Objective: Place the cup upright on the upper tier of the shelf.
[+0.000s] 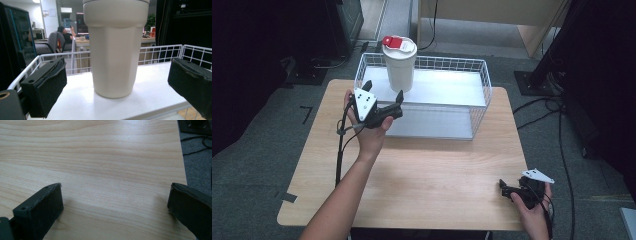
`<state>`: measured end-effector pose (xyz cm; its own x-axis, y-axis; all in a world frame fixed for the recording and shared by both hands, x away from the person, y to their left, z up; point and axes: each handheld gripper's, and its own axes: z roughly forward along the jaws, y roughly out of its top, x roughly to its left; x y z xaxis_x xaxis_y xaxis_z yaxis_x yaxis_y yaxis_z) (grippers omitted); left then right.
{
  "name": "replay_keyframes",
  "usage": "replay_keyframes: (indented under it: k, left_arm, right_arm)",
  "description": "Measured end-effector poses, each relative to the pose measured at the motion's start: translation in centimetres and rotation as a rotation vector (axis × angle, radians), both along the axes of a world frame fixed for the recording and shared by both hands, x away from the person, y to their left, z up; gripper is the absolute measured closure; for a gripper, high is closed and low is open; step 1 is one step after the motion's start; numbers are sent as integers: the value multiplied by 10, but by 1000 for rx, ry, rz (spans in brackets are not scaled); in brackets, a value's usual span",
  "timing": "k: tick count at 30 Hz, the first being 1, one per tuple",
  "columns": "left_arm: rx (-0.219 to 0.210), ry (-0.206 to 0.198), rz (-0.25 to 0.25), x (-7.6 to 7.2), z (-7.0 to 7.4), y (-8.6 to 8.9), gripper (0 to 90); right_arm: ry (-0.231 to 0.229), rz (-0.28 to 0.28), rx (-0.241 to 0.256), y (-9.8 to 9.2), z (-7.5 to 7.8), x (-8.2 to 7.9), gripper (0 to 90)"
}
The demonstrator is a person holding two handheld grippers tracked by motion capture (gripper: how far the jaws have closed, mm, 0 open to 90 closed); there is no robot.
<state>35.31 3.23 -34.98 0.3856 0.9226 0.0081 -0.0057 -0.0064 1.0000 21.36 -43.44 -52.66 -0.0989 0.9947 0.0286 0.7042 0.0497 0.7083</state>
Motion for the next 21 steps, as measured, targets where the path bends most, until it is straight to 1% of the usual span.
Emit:
replay_keyframes:
  k: [3, 4, 6, 7, 8, 13, 15, 17, 20, 21]
  left_arm:
    - [-3, -5, -5, -8, -3, 5, 26]
    - [-1, -7, -7, -13, -5, 7, 27]
    - [-1, -6, -8, -16, -6, 9, 27]
    - [-1, -3, -9, -20, -10, 12, 27]
    - [-1, -3, -9, -20, -10, 12, 27]
    - [-1, 4, -5, -30, -20, 19, 27]
    - [3, 13, -4, -36, -27, 23, 27]
    - [0, 18, -3, -37, -30, 25, 27]
    - [0, 32, 3, -43, -39, 32, 27]
    - [0, 32, 3, -43, -39, 32, 27]
  right_arm:
    - [-1, 1, -1, 0, 0, 0, 0]
    - [-1, 1, -2, 0, 0, 0, 0]
    - [-2, 1, -2, 0, 0, 0, 0]
    - [-2, 1, -1, 0, 0, 0, 0]
    - [-2, 1, -1, 0, 0, 0, 0]
    - [0, 2, -2, 0, 0, 0, 0]
    - [-1, 1, -2, 0, 0, 0, 0]
    - [-1, 1, -2, 0, 0, 0, 0]
    - [-2, 3, -3, 0, 0, 0, 0]
    - [-2, 2, -2, 0, 0, 0, 0]
